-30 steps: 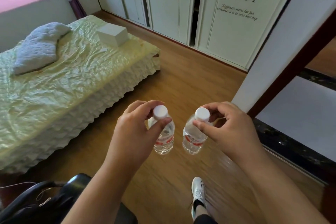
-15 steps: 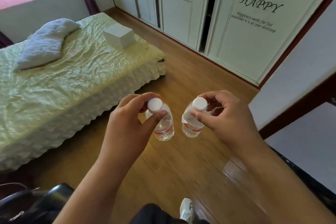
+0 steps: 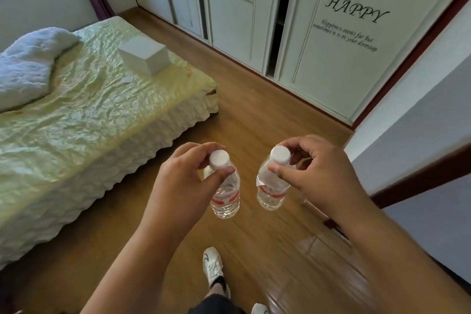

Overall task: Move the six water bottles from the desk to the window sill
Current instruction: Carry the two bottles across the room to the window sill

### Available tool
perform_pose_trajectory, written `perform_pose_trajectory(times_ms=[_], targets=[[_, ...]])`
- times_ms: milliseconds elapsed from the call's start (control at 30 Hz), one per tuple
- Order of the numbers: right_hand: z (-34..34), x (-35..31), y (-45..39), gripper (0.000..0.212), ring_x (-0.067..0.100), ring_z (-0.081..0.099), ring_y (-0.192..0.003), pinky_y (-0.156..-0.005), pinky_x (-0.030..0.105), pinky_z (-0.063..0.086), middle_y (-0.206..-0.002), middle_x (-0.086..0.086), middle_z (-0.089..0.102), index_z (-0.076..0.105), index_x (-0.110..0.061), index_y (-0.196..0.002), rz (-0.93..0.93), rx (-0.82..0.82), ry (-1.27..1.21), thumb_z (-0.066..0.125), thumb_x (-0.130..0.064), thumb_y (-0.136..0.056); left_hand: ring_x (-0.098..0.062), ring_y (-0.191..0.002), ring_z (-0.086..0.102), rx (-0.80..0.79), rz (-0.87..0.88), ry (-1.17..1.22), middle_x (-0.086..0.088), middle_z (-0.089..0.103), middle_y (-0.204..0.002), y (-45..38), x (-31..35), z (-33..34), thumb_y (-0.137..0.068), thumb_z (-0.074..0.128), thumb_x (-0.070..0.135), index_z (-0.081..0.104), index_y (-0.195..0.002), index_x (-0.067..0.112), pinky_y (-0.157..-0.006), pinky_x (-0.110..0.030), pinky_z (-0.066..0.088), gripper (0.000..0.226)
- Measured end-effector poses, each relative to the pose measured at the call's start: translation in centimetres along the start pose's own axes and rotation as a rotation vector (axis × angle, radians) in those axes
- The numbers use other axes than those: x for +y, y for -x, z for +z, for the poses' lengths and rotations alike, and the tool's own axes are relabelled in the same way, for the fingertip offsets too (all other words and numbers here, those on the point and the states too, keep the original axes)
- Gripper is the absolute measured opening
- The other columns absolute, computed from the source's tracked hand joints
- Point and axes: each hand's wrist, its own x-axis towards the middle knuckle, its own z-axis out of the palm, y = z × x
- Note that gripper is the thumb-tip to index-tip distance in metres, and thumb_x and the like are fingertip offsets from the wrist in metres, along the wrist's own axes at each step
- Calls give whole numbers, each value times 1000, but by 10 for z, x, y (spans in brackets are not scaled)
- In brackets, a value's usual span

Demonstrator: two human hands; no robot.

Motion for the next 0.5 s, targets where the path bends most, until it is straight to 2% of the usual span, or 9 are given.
perform_pose_trajectory(times_ms=[200, 267, 367, 500], targets=[[14, -22, -74, 44, 0, 64, -93, -77, 25, 61, -105, -24, 64, 66, -39, -110, 43, 36, 37, 84, -50, -72, 7, -96, 58, -19, 69, 12, 25, 60, -103, -92, -19, -14, -78, 80, 37, 68, -111, 37, -78, -6, 40, 35], [22, -29, -98, 44, 0, 64, -93, -76, 25, 61, -105, -25, 64, 65, -40, -110, 45, 58, 48, 83, -52, -72, 6, -94, 59, -29, 84, 19, 25, 60, -103, -120, -28, -19, -79, 80, 37, 68, -112, 38, -78, -10, 44, 36], [38, -35, -126, 45, -1, 64, -92, -73, 19, 58, -104, -26, 63, 64, -43, -110, 30, 94, 63, 82, -56, -71, 4, -97, 60, -61, 98, 33, 24, 61, -106, -156, -43, -28, -79, 80, 39, 66, -114, 40, -83, -25, 51, 38], [59, -39, -160, 46, -4, 63, -92, -66, 9, 52, -104, -29, 62, 62, -45, -110, 29, 75, 62, 82, -58, -70, 4, -97, 58, -89, 117, -6, 24, 60, -103, -194, -64, -34, -79, 78, 42, 66, -115, 40, -83, -27, 51, 38]])
